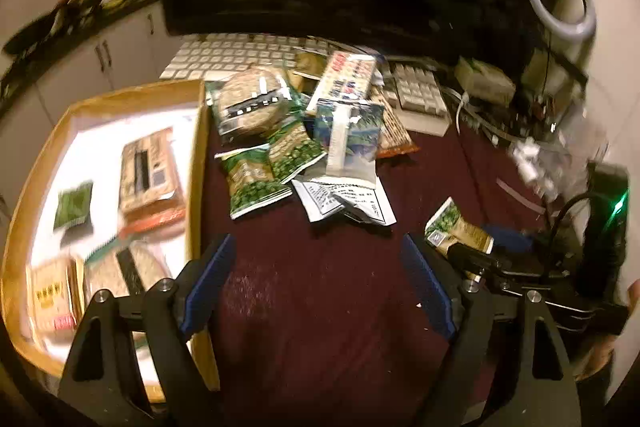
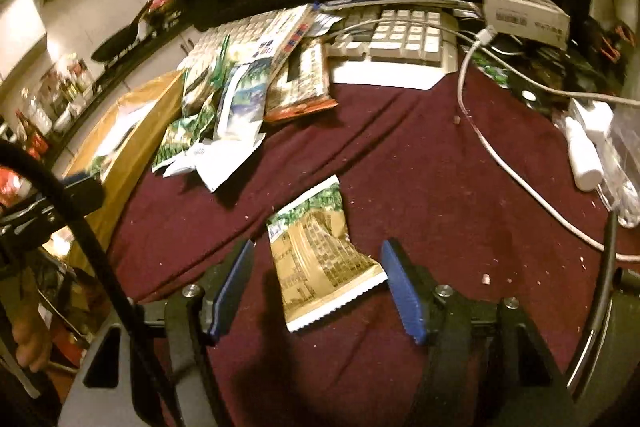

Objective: Organize snacks
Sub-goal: 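Return to the pile and grasp the small green-and-beige snack packet with right gripper, then grasp the white paper sachet with left gripper while right holds the snack packet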

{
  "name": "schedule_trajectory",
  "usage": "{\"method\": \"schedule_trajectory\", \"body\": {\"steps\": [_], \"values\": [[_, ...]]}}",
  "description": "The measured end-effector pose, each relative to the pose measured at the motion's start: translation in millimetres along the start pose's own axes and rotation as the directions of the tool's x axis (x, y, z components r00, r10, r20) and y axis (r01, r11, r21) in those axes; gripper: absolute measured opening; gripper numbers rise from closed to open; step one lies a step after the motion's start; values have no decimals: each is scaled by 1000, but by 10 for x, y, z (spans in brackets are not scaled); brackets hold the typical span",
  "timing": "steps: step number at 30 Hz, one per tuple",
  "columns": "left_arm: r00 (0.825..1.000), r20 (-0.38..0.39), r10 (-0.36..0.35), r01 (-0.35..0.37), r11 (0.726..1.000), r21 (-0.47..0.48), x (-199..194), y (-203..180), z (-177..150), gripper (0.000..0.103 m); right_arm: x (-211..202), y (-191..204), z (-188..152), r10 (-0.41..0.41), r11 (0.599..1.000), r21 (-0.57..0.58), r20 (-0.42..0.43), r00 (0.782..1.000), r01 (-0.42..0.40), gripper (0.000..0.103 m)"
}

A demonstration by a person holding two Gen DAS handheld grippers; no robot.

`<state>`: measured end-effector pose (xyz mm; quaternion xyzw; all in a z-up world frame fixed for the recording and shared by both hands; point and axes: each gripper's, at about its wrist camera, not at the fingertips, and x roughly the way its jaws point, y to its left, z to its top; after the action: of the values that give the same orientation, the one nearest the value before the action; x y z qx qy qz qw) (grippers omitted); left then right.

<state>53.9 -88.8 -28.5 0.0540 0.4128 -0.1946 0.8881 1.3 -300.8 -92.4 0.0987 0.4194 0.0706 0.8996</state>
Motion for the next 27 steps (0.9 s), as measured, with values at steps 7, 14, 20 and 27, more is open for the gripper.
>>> {"method": "schedule_trajectory", "body": {"steps": [7, 14, 20, 27], "values": [[999, -19, 42, -38, 983, 181, 175, -148, 50, 85, 35, 105, -59, -65, 995, -72, 33, 997, 67, 40], [994, -65, 84, -60, 950, 306, 480, -258, 155, 84, -48, -126, 3, 22, 997, 73, 89, 996, -29, 35], [988, -132, 77, -30, 946, 324, 750, -226, 337, 64, -73, -232, 5, 42, 988, 143, 107, 993, -57, 35], [962, -264, 68, 16, 952, 305, 875, -207, 298, 62, -111, -200, -9, 52, 991, 113, 129, 990, -66, 35]]}}
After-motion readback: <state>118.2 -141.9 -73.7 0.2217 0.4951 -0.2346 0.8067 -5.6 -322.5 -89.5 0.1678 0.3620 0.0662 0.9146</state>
